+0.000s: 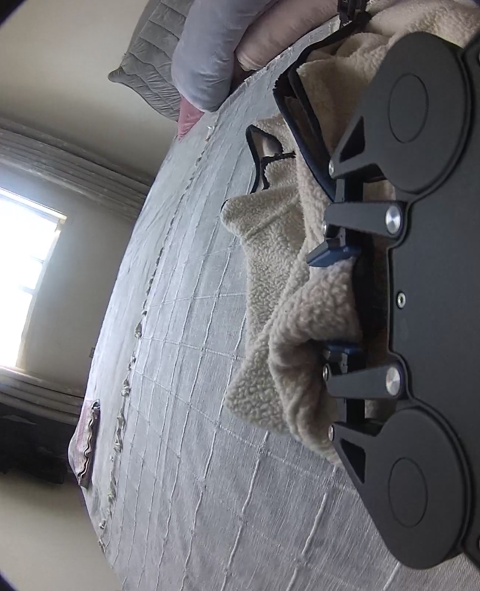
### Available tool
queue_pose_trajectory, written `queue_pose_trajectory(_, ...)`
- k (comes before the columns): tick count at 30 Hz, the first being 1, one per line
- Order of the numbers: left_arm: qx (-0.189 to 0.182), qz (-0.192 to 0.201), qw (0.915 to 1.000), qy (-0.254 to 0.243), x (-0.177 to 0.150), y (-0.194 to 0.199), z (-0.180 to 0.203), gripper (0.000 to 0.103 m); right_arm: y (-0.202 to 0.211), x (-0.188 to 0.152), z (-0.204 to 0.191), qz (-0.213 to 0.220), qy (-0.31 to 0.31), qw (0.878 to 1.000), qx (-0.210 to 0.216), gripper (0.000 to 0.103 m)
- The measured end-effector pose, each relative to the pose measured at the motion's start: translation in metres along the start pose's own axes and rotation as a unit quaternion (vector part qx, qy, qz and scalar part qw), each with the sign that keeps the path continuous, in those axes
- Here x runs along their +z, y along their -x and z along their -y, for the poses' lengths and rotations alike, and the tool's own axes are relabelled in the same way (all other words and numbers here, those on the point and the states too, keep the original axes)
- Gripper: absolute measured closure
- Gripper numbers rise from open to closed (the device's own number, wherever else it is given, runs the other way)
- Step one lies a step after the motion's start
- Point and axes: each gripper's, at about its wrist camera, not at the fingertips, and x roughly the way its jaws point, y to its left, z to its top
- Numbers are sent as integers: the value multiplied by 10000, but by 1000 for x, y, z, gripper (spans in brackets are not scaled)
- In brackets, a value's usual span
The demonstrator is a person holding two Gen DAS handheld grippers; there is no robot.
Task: Fold large clothes
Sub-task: 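Lift the hem with both grippers and fold it toward the collar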
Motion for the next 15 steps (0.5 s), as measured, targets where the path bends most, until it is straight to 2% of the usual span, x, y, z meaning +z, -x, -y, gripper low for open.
queue_pose_trajectory(3, -125, -92, 9999, -34, 8, 10, 1, 54, 10, 5, 1, -64, 2, 9999, 145, 75)
queue_pose_trajectory(5, -244, -156, 9996, -36, 16, 22, 1, 48, 22, 14, 6, -155, -76, 9990, 412, 62)
queue_pose_trajectory(7, -320, -123, 9994, 22, 25, 36, 0, 35, 38, 27, 14, -159, -286, 9966, 762, 50)
queue_pose_trajectory(8, -262, 16, 9997, 27, 29, 45, 0, 18, 47, 30, 17, -50, -325, 9965, 771, 43)
queue_pose_trajectory(9, -120, 231, 9997, -24, 33, 54, 1, 5, 58, 35, 18, 166, -301, 9972, 667, 23)
queue_pose_trajectory(10, -14, 425, 9990, -112, 36, 63, 1, 3, 66, 39, 19, 293, -225, 9974, 625, 17)
queue_pose_trajectory(12, 35, 482, 9983, -312, 44, 71, -2, 3, 77, 46, 21, 363, -81, 9978, 555, 17)
queue_pose_trajectory(15, 330, 477, 9970, -517, 49, 69, -6, 3, 78, 46, 16, 359, 305, 9983, 330, 17)
